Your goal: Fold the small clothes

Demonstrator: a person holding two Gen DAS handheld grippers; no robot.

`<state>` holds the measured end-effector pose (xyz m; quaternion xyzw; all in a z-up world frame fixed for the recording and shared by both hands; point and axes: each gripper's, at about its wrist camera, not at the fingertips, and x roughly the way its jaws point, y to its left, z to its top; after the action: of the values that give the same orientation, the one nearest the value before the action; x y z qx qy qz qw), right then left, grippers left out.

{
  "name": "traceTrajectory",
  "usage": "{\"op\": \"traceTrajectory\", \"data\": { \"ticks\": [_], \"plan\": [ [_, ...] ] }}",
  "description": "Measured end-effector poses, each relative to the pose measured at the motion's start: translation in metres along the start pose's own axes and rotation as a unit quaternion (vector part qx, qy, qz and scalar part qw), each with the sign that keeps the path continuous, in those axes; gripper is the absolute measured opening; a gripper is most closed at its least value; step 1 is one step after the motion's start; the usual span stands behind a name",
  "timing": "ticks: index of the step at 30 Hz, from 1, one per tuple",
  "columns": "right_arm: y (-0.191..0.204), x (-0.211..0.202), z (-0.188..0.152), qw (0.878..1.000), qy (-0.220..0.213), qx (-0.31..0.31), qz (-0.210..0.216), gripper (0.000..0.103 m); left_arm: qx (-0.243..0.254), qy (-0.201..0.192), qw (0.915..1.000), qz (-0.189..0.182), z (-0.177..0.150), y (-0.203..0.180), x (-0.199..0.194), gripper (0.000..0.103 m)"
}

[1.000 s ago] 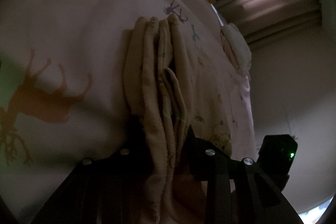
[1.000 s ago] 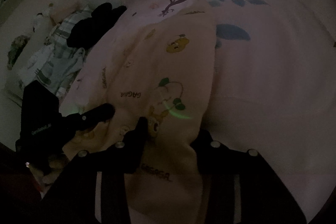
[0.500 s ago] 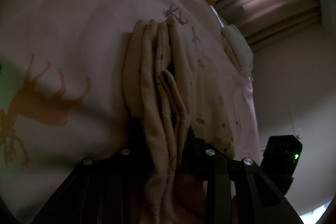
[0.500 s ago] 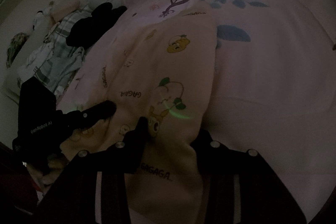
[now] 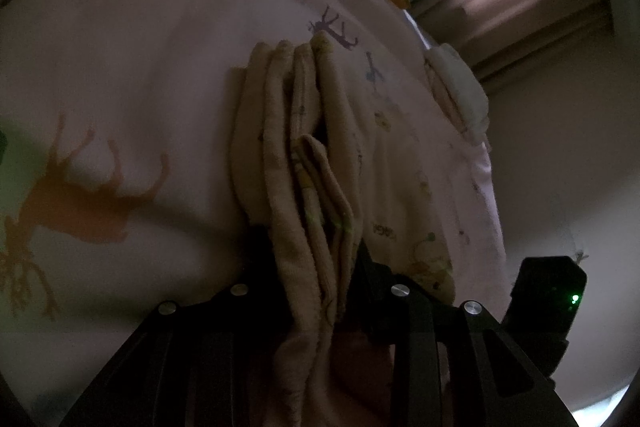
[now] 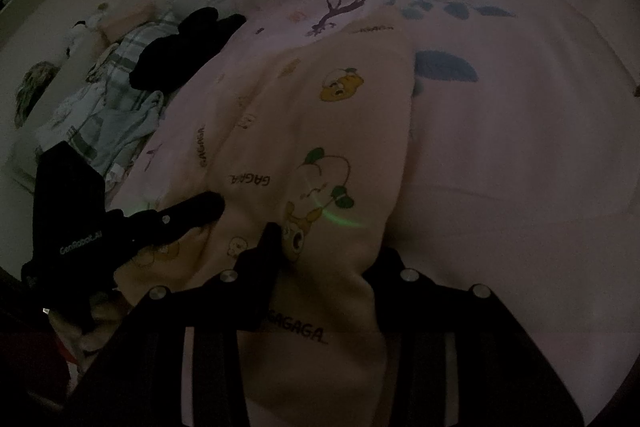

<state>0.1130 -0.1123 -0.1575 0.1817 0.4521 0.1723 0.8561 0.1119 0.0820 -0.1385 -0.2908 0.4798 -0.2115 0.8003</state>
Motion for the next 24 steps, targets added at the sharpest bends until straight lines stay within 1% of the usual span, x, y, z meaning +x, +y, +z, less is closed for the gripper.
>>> {"op": "traceTrajectory", "data": {
  "ticks": [4,7,9,10,15,17,20,24],
  "plan": [
    [0.0,-0.001,-0.001,1.0,-0.003,-0.001,0.0,0.038,0.016,-0.008,0.9997,0.016,0.001,-0.005,0.001,0.031],
    [0.0,-0.003,-0.001,1.0,-0.011,-0.002,0.0,0.032,0.018,-0.016,0.9995,0.022,0.0,-0.006,0.002,0.029],
    [0.001,-0.004,0.0,1.0,-0.014,0.0,0.005,0.025,0.029,-0.02,0.9989,0.032,0.001,-0.011,0.002,0.028],
    [0.003,-0.006,0.001,1.0,-0.016,-0.003,0.005,0.024,0.033,-0.023,0.9985,0.037,0.001,-0.013,0.003,0.027],
    [0.019,-0.011,0.01,0.998,-0.02,-0.05,-0.021,0.021,0.042,-0.036,0.9968,0.058,0.006,-0.023,0.004,0.026],
    [0.022,-0.014,0.014,0.998,-0.023,-0.06,-0.014,0.02,0.049,-0.046,0.9958,0.063,0.009,-0.03,0.003,0.025],
    [0.019,-0.025,0.027,0.998,-0.038,-0.054,0.008,0.02,0.057,-0.075,0.9938,0.059,0.011,-0.047,-0.006,0.025],
    [0.013,-0.051,0.046,0.996,-0.069,-0.051,0.031,0.019,0.081,-0.1,0.9897,0.063,0.018,-0.087,-0.014,0.025]
  ]
}}
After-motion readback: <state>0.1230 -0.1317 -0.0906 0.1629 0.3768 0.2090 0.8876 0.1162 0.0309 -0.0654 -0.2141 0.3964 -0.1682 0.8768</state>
